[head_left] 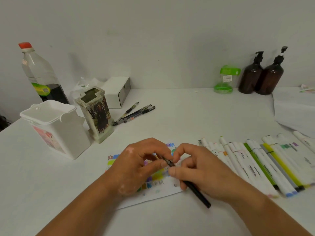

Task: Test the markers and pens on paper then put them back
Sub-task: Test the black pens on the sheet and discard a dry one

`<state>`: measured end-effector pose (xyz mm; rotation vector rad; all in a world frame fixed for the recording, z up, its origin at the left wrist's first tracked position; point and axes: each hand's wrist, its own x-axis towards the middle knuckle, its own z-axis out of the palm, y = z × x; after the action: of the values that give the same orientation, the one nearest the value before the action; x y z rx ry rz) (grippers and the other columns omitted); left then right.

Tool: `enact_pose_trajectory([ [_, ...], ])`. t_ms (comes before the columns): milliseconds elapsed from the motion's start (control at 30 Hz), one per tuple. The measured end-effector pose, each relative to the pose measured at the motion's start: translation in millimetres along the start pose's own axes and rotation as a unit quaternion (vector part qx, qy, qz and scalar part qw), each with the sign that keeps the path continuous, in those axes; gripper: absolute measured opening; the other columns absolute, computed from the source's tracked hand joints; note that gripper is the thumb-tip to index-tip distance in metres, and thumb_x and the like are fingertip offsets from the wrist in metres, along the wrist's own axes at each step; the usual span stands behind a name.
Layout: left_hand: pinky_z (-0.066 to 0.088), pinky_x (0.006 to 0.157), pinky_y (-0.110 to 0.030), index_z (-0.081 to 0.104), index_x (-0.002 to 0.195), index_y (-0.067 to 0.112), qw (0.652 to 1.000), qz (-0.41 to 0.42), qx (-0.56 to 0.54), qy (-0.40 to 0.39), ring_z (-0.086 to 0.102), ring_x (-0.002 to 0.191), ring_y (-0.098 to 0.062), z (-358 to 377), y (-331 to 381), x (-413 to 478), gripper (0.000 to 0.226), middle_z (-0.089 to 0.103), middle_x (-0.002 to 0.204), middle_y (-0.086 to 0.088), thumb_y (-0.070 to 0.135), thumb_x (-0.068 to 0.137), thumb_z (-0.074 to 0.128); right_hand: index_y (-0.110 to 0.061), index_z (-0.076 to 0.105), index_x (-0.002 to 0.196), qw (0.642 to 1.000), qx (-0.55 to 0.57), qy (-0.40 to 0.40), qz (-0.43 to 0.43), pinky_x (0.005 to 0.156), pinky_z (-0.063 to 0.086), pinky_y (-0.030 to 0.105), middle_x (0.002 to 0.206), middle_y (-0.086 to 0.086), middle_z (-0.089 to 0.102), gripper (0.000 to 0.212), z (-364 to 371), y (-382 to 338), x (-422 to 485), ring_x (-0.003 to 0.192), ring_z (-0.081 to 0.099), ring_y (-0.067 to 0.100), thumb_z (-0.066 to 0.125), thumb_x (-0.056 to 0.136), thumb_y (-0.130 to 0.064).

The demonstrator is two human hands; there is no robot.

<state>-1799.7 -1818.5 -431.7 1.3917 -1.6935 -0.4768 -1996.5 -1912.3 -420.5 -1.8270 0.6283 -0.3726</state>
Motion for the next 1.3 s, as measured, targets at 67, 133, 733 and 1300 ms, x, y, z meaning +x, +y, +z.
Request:
enact_pose_trajectory([
  [67,0.055,0.082,-0.019,0.067,0.110,0.041,0.999,-0.025,0.020,-0.002,0.064,0.105,-0.011,2.1,-3.0,1.5,0.029,0.062,0.113,0.019,0.024,0.086,0.073,-0.030,0.062,0.096,0.997,-0.071,0.034,0.010,0.051,0.041,0.011,0.061,0.008,0.070,0.018,6.1,1.2,0.6,0.048,0.060,0.002,0.077,0.086,-0.030],
  [133,0.053,0.074,-0.009,0.059,0.111,0.053,0.994,-0.100,0.036,0.024,0.061,0.101,0.002,-1.3,-6.7,2.2,0.039,0.056,0.109,0.032,0.039,0.078,0.075,-0.037,0.061,0.091,0.977,-0.177,0.119,0.020,0.053,0.045,0.018,0.061,-0.008,0.070,0.016,4.2,5.3,2.7,0.053,0.059,0.002,0.074,0.082,-0.041],
  [733,0.049,0.069,-0.006,0.071,0.090,0.035,0.963,-0.198,0.096,0.153,0.059,0.083,0.006,-35.9,-50.0,0.1,0.002,0.067,0.080,0.016,0.033,0.089,0.072,-0.036,0.069,0.090,0.870,-0.429,0.243,0.006,0.061,0.046,0.025,0.078,-0.017,0.069,0.004,-15.8,-8.3,50.8,0.070,0.060,0.002,0.066,0.089,-0.038],
  [1300,0.051,0.064,-0.013,0.074,0.088,0.030,0.956,-0.177,0.052,0.229,0.061,0.073,-0.002,-37.7,-60.8,1.5,0.004,0.067,0.075,0.013,0.027,0.088,0.072,-0.020,0.054,0.130,0.843,-0.535,0.045,-0.024,0.093,0.051,0.046,0.118,0.007,0.063,0.043,24.3,-2.3,245.5,0.106,0.056,0.028,0.048,0.090,-0.008],
])
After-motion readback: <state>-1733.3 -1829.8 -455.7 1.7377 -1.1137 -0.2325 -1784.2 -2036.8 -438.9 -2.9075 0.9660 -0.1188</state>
